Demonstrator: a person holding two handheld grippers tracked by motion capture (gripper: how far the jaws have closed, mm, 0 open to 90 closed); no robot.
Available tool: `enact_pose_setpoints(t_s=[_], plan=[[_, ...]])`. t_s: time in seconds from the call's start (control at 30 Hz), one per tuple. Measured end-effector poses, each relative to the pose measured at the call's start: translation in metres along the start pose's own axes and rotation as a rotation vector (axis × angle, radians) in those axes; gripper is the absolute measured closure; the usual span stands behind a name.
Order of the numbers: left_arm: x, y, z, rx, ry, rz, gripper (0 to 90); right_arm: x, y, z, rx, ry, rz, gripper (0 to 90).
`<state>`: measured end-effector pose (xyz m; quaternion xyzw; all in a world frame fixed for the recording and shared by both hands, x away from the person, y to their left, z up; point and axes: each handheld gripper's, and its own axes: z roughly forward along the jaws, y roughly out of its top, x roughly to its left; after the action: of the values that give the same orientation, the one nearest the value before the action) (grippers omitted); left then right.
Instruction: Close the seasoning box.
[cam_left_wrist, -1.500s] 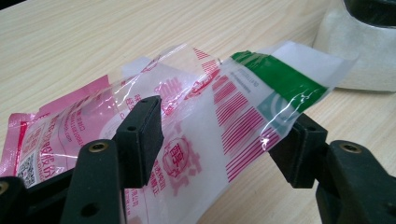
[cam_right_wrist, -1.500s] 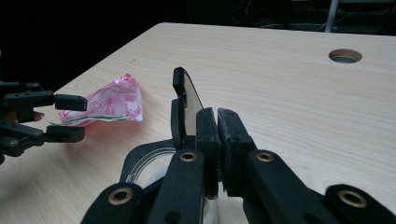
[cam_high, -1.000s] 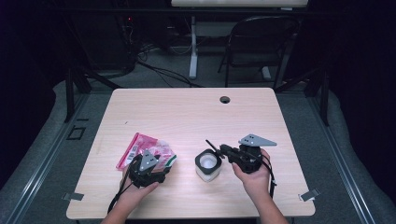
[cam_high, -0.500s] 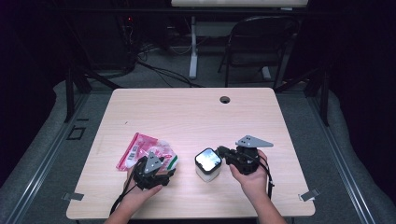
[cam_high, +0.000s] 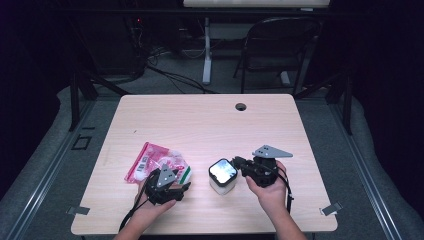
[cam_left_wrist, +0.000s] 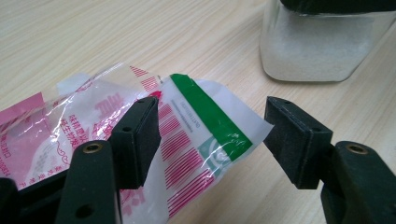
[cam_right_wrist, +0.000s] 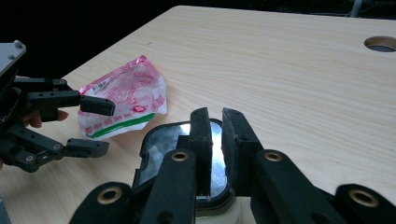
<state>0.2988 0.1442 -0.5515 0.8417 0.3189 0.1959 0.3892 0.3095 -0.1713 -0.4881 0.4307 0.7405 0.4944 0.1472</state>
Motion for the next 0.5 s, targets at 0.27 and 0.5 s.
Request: enact_pose_setpoints(t_s=[0.27,0.5], plan=[[-0.004,0.004,-0.004,-0.007,-0.009,0.007,36.8,0.0,0.0,0.0,-0.002,0.0,-0.001,78.2],[0.0,0.01,-0.015,-0.033,-0.025,-0.015,36.8,-0.001,0.0,-0.001,0.0,0.0,-0.008,76.4]])
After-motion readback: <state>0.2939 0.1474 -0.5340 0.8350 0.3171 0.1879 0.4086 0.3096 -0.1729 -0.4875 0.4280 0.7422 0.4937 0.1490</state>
